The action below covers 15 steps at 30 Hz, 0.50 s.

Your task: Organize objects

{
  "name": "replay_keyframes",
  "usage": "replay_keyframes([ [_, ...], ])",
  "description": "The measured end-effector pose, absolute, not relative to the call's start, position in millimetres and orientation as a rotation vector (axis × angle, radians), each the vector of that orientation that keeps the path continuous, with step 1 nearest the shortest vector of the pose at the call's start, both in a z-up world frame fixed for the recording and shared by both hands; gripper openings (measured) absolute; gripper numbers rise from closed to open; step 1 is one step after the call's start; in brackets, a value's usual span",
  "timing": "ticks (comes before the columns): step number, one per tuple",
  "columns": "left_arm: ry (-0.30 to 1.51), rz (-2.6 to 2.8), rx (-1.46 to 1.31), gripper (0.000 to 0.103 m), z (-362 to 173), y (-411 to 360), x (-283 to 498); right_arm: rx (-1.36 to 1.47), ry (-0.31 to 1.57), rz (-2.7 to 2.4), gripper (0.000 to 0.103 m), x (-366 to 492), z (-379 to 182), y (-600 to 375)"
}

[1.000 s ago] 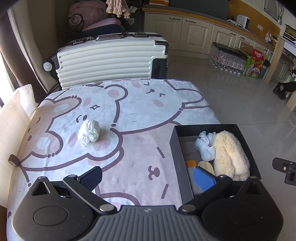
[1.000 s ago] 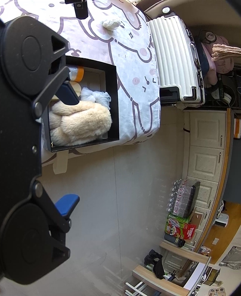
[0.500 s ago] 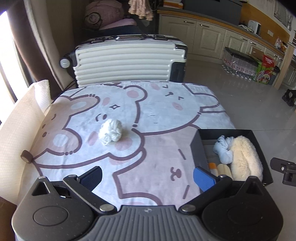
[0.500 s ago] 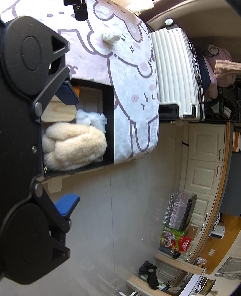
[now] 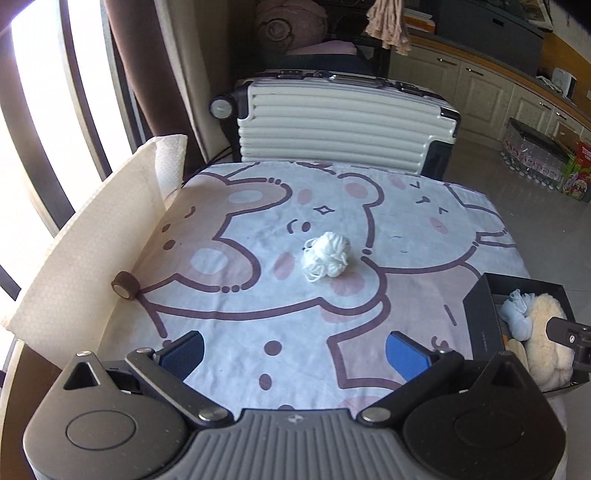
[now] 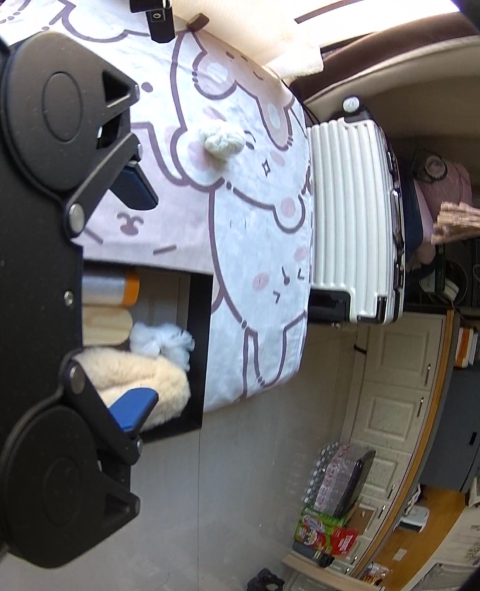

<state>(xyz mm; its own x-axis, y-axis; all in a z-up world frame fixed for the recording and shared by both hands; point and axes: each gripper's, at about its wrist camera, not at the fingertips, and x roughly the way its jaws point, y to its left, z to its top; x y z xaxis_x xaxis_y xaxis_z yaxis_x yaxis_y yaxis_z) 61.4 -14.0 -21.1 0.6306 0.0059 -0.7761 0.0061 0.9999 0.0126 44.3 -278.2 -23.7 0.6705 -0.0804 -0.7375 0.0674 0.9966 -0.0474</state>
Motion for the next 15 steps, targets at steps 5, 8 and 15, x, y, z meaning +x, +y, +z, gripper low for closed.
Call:
replay_keyframes([
  [5,0.888,0.047,0.002,0.103,-20,11,60,-0.032,0.829,-0.040,0.103,51,-23,-253],
  [8,0.886,0.068,0.001,0.103,-19,22,57,-0.031,0.827,-0.019,0.103,53,-23,-241],
  [15,0.885,0.111,-0.006,0.103,-20,47,52,-0.035,0.824,0.026,0.103,59,-23,-215],
])
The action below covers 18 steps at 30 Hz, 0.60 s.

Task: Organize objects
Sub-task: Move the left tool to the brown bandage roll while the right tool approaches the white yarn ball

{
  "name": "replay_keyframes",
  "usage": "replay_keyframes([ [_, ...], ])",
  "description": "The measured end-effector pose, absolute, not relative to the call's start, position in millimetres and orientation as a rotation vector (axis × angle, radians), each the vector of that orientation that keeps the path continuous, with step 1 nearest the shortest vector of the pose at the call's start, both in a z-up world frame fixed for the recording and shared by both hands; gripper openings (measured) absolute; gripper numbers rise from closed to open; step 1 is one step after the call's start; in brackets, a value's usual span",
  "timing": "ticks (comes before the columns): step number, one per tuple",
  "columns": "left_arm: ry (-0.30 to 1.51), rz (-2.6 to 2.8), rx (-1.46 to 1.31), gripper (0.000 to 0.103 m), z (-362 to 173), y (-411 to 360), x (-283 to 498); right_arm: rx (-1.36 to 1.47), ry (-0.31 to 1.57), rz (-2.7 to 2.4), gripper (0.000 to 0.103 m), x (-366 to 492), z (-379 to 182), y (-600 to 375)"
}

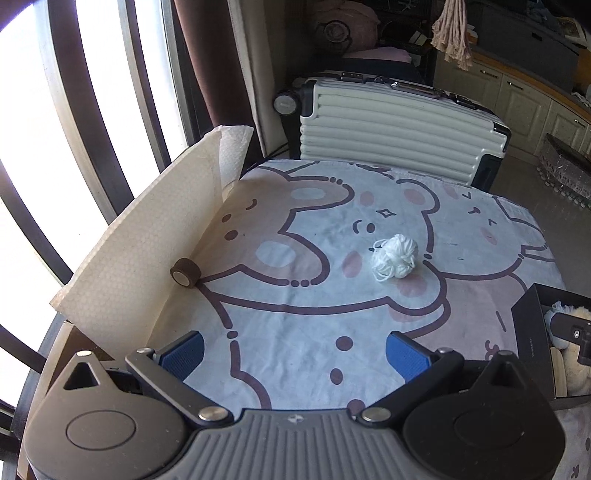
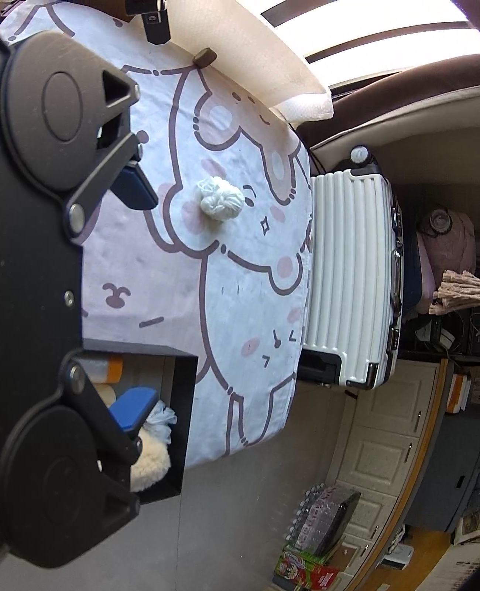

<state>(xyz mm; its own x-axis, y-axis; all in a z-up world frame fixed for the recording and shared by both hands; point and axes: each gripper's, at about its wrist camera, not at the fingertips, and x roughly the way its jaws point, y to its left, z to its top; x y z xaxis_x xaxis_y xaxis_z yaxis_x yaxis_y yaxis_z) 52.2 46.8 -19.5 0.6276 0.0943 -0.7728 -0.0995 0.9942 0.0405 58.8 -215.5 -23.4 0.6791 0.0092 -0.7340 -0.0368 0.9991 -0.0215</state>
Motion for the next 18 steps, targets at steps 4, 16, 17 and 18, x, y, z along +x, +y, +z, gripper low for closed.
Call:
replay_keyframes([
  [4,0.886,0.130,-0.013,0.103,-20,57,50,-0.037,0.821,0.045,0.103,60,-23,-205],
  [16,0.891,0.170,-0.017,0.103,-21,78,45,-0.042,0.821,0.087,0.103,65,-24,-181],
  [17,0.892,0.174,-0.018,0.103,-21,79,45,-0.043,0.822,0.089,0.103,66,-25,-180],
  [18,0.893,0.176,-0.018,0.103,-21,81,45,-0.044,0.822,0.091,0.103,66,-25,-178],
])
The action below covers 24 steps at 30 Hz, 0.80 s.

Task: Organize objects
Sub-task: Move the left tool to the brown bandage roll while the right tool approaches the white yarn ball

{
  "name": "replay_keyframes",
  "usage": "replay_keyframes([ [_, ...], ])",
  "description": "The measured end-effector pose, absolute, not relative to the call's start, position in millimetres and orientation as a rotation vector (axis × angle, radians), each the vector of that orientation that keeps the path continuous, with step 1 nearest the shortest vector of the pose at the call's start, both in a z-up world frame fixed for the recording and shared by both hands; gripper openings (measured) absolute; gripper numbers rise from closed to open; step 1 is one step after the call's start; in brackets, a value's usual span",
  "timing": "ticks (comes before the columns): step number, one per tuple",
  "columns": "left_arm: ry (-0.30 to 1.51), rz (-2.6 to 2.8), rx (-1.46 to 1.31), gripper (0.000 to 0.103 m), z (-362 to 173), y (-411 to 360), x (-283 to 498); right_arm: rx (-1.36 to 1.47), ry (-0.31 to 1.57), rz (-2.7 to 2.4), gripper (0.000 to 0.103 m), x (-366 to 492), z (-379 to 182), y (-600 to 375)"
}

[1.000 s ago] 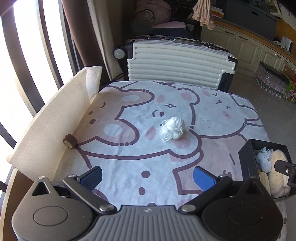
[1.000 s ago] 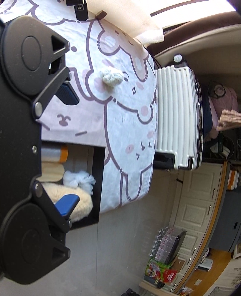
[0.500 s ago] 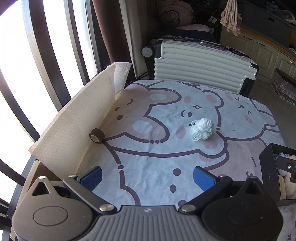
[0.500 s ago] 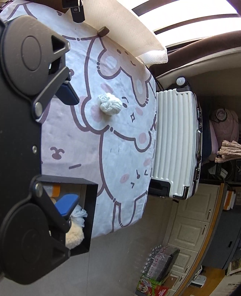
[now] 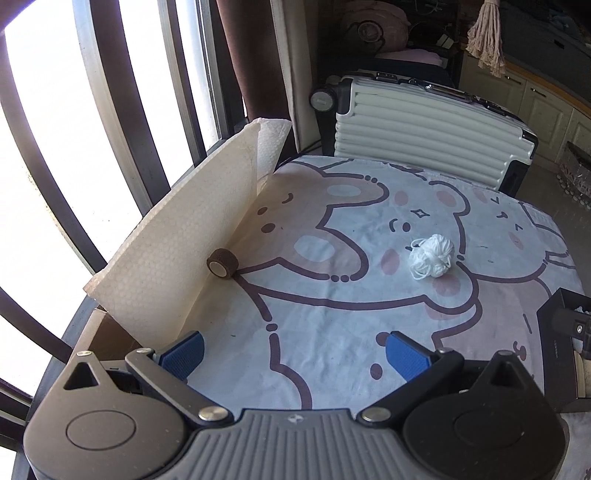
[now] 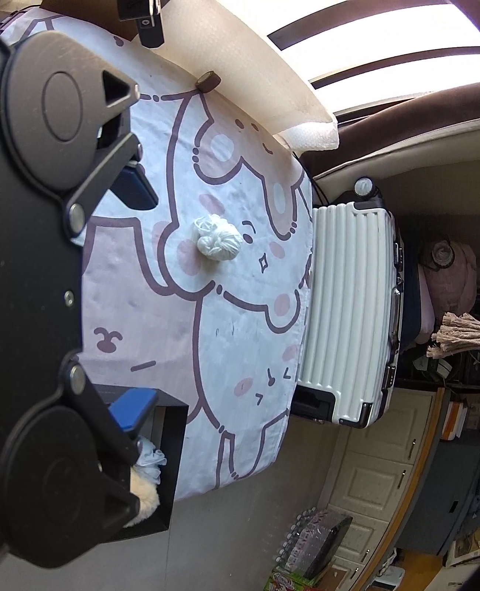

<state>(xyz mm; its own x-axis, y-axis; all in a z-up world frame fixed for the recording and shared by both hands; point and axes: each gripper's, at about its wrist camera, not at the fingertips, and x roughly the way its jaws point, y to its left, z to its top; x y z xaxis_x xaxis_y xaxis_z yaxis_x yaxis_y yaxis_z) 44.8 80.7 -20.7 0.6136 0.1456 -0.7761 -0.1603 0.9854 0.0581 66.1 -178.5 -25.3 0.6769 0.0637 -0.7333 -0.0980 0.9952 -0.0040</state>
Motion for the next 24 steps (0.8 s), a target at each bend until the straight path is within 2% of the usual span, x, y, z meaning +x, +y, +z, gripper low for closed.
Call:
replay_keyframes([
  [24,0.877,0.231,-0.090,0.103,-24,92,55,-0.056,0.797,0.138,0.103,68,-18,-171],
])
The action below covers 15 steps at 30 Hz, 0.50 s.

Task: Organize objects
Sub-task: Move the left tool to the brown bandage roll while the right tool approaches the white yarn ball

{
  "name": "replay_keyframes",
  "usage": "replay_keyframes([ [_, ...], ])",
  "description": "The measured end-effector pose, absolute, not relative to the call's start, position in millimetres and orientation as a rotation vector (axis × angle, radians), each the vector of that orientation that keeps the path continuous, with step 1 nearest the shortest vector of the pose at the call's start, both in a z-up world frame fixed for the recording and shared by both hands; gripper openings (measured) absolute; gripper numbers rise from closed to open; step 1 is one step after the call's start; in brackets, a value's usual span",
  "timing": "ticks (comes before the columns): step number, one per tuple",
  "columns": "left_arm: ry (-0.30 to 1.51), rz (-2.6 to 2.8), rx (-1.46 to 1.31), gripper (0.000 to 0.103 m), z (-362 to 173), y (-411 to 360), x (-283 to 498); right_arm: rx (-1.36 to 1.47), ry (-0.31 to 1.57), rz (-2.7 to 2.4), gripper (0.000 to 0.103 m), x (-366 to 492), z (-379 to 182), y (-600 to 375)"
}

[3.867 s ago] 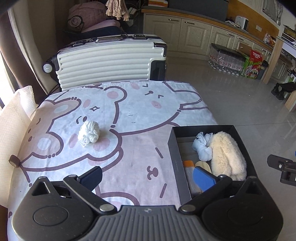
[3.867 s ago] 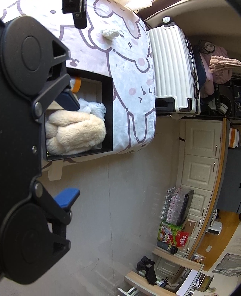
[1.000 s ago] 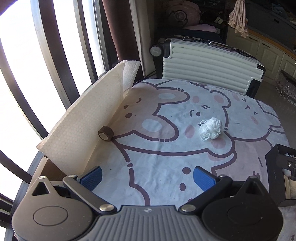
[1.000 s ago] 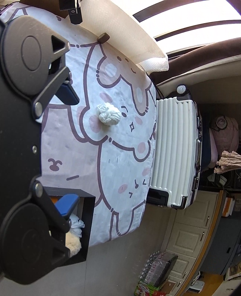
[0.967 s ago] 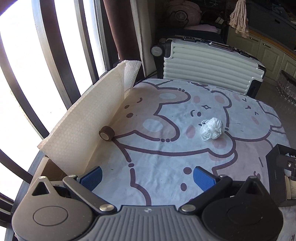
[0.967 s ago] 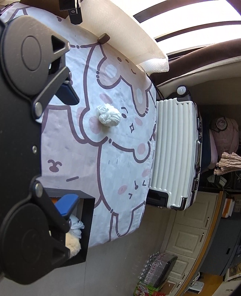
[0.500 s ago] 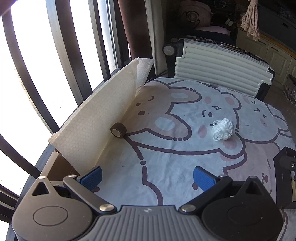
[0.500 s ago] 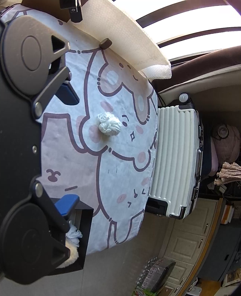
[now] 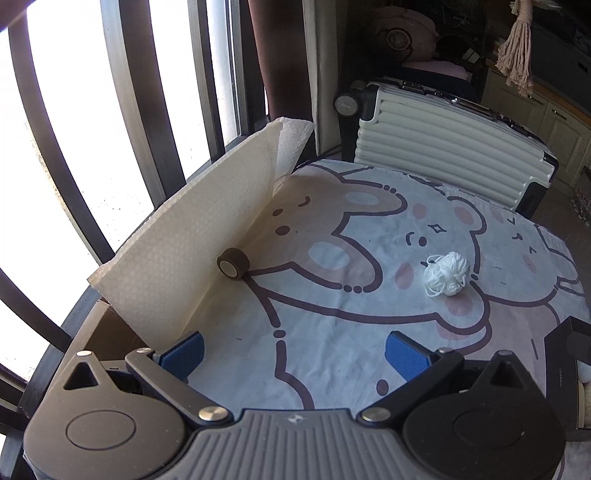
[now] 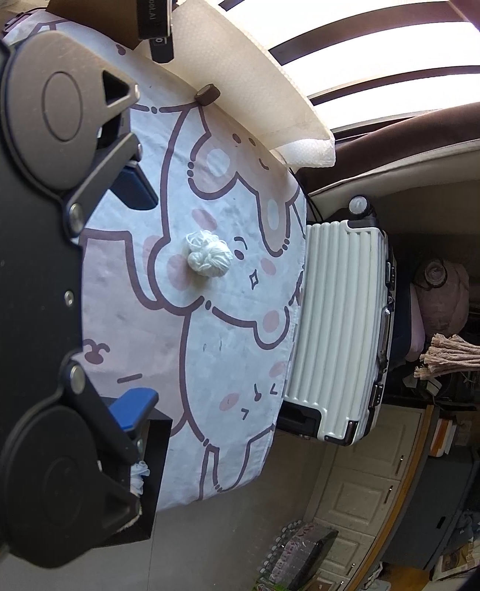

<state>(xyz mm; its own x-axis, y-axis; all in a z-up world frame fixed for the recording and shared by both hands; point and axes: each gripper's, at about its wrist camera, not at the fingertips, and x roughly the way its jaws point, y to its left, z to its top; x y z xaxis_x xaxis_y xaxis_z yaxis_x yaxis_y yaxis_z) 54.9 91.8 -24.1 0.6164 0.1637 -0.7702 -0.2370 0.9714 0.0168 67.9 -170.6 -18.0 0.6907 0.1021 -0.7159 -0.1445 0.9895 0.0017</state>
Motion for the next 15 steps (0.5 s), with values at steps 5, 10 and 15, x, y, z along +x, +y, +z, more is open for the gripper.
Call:
replay_keyframes([
  [5,0.857,0.245,-0.120,0.103,-19,88,57,-0.028,0.800,0.146,0.103,68,-17,-176],
  [10,0.831,0.265,-0.138,0.103,-19,88,62,-0.024,0.772,0.160,0.103,69,-14,-174],
  [15,0.820,0.277,-0.156,0.103,-25,89,74,-0.001,0.750,0.169,0.103,78,-13,-174],
])
